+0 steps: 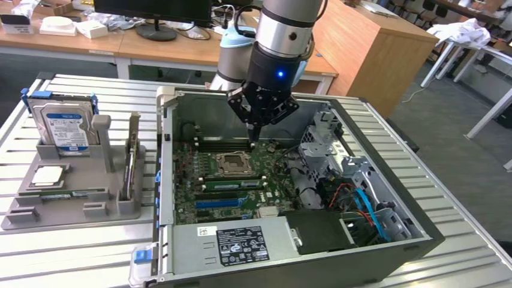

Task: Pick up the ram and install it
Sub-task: 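Press down the ram until it locks into place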

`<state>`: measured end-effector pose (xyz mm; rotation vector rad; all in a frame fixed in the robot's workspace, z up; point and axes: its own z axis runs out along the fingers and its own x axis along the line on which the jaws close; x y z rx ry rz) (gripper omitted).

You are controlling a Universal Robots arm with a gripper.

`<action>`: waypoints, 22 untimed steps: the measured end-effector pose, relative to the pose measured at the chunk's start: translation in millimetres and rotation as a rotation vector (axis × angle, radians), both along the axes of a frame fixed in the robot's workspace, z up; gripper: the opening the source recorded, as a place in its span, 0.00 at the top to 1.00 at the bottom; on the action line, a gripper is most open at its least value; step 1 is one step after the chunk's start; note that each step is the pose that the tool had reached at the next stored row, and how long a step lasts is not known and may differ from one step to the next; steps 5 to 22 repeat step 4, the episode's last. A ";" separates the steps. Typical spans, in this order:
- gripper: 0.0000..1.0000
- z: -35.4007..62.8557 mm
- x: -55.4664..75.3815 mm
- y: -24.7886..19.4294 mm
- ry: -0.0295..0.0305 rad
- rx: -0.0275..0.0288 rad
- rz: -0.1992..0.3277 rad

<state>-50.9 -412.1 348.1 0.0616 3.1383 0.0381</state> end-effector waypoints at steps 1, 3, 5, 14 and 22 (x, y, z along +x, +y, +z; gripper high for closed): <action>0.90 0.1 0.0 0.0 0.0001 -0.0002 0.000; 0.90 0.1 0.0 0.0 0.0001 -0.0001 0.000; 0.90 0.1 0.0 0.0 0.0001 -0.0002 0.000; 0.90 0.1 0.0 0.0 0.0001 -0.0002 0.000; 0.90 0.1 0.0 0.0 0.0001 -0.0002 0.000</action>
